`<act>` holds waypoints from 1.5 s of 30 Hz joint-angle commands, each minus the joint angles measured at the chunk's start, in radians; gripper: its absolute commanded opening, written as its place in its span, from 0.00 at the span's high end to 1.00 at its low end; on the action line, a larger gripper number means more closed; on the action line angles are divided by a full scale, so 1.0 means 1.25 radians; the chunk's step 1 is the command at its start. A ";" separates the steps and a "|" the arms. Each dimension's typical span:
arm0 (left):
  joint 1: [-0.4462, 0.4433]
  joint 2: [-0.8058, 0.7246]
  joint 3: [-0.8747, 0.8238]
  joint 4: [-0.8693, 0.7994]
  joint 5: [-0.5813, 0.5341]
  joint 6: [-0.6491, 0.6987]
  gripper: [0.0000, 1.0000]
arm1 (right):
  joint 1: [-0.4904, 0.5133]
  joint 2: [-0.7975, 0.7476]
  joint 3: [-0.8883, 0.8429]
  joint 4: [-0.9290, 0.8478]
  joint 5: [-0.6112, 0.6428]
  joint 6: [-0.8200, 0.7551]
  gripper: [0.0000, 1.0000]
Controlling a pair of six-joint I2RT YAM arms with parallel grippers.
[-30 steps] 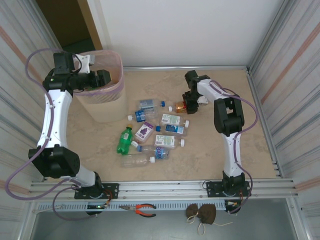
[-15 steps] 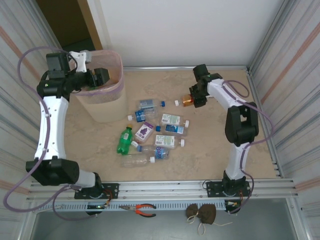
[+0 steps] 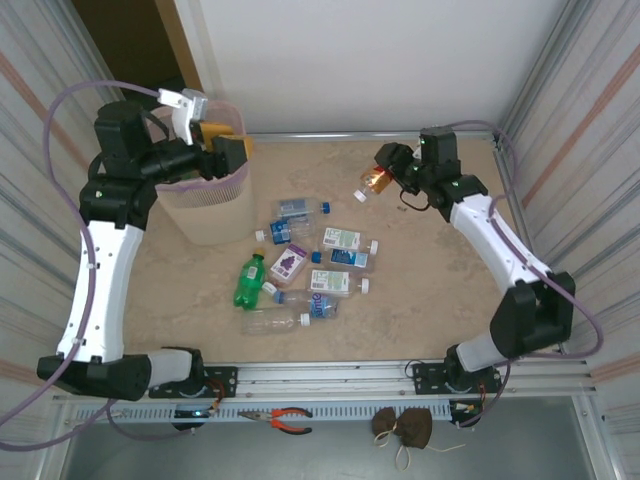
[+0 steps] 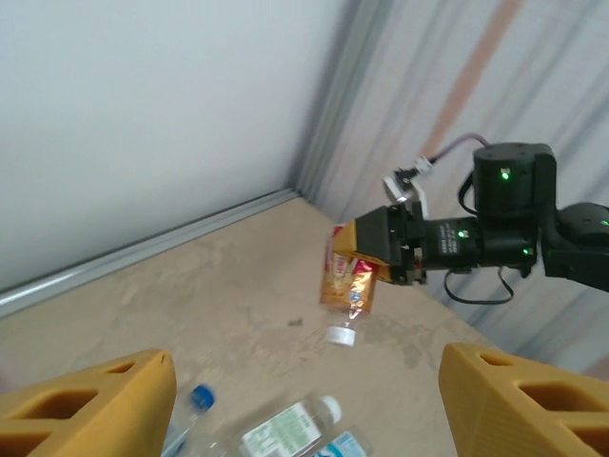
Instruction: Put the plastic bottles in the bin
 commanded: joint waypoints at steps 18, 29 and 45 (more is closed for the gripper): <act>-0.288 0.012 -0.167 0.361 0.163 0.054 0.16 | 0.042 -0.326 -0.076 0.209 -0.492 -0.511 0.52; -0.406 0.077 -0.114 0.302 0.150 0.137 0.15 | 0.171 -0.327 0.007 0.151 -0.512 -0.588 0.53; -0.446 0.095 -0.076 0.288 0.228 0.158 0.37 | 0.197 -0.326 0.013 0.138 -0.504 -0.608 0.55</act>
